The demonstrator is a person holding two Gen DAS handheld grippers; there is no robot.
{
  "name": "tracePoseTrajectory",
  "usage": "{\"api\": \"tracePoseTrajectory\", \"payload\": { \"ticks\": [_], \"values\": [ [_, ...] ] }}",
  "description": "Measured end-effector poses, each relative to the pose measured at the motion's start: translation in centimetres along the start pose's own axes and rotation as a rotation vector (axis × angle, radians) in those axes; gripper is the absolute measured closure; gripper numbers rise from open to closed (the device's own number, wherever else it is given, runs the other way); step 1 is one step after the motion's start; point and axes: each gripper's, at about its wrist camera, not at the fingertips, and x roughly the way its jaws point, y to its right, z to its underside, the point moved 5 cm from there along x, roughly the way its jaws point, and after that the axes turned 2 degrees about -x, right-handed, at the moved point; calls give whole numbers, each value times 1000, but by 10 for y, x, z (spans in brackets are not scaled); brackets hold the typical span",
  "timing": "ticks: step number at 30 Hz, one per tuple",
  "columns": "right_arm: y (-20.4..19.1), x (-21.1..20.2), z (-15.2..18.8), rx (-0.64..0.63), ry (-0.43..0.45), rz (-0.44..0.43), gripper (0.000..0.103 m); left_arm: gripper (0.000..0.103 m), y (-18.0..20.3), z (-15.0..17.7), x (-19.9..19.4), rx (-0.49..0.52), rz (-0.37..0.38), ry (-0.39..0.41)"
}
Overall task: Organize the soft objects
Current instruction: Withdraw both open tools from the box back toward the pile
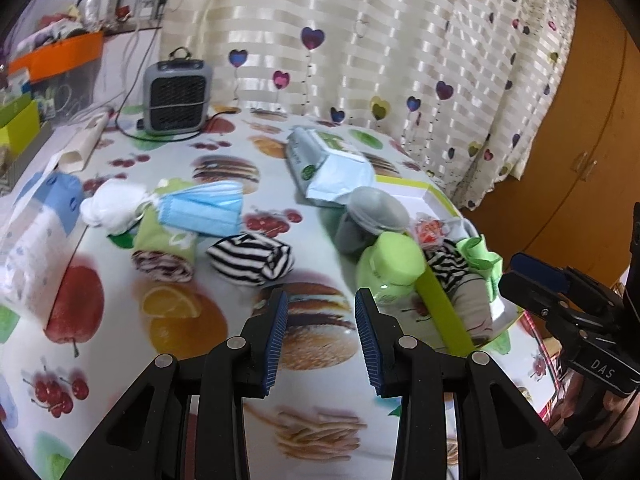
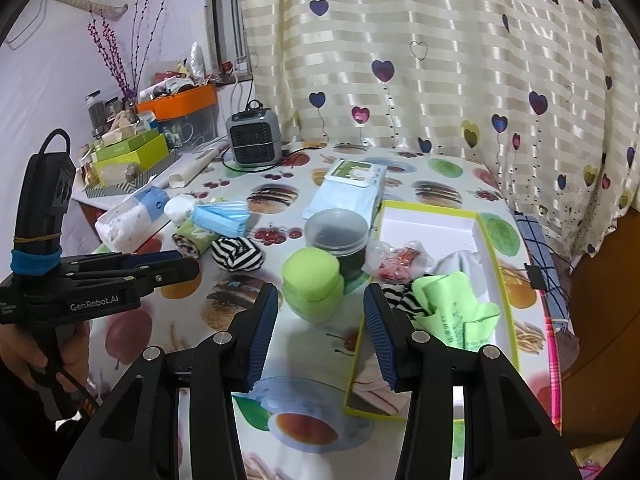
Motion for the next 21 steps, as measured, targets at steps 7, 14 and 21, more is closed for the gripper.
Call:
{"api": "tracePoseTrajectory", "payload": {
  "ticks": [7, 14, 21],
  "values": [
    [-22, 13, -3, -37, -14, -49, 57, 69, -23, 4, 2, -46, -39, -10],
    [-43, 28, -8, -70, -30, -91, 57, 69, -47, 4, -1, -83, -70, -4],
    [-68, 51, -17, -119, -53, -138, 57, 69, -72, -4, -7, -122, -101, 19]
  ]
}}
